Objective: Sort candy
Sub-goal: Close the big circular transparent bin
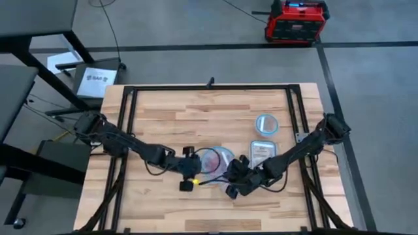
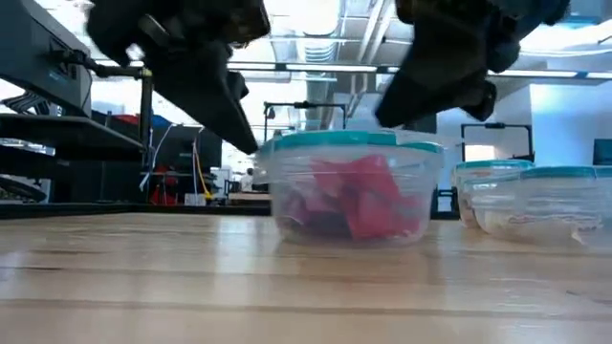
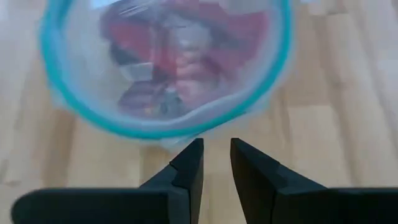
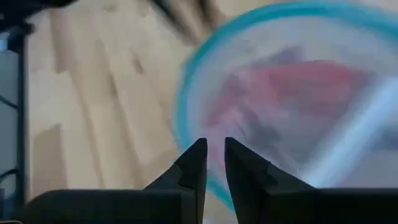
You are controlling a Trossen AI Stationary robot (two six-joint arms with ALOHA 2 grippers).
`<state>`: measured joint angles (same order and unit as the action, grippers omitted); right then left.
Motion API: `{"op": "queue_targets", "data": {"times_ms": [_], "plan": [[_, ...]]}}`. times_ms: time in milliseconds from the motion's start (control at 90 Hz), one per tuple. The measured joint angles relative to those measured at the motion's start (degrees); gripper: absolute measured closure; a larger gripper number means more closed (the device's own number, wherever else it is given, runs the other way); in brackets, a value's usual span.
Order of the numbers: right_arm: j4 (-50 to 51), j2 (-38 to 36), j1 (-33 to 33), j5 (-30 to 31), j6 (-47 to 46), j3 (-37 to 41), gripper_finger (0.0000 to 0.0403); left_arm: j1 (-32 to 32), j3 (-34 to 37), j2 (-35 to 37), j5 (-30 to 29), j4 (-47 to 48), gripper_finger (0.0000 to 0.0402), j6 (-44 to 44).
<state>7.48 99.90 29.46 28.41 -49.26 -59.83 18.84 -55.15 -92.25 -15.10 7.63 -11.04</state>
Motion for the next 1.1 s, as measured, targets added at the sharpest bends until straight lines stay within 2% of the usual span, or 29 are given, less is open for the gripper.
{"op": "queue_targets", "data": {"times_ms": [244, 422, 600, 700, 789, 867, 1100], "plan": [[-10.62, 2.58, -0.57, -1.93, 6.41, 0.00, 0.0358, -5.80, 0.02, 0.52, -1.10, 5.28, 0.0336, 2.41], [-5.62, -3.22, -0.59, -1.25, 13.15, -1.01, 0.0359, -4.63, 0.02, 4.28, -0.67, 11.88, 0.0336, -1.27], [10.86, -7.61, -4.23, 3.54, 10.98, -1.00, 0.0359, 1.11, -0.07, 5.29, 3.25, 3.84, 0.0336, -5.76], [16.20, -7.35, -7.67, 1.90, 9.17, -0.98, 0.0359, 3.72, -0.07, 1.85, 5.50, -4.17, 0.0336, -6.07], [15.88, -5.29, -10.00, -2.80, 10.06, -0.94, 0.0359, 4.79, -0.07, -1.68, 5.61, -8.87, 0.0336, -6.06], [14.78, -3.39, -10.17, -4.13, 10.03, -0.87, 0.0359, 4.56, -0.19, -4.26, 5.30, -9.93, 0.0336, -5.60], [12.93, -1.89, -7.16, -5.40, 1.86, -1.05, 0.0359, -0.60, -0.22, -5.78, -3.61, -5.20, 0.0336, -2.86]]}}
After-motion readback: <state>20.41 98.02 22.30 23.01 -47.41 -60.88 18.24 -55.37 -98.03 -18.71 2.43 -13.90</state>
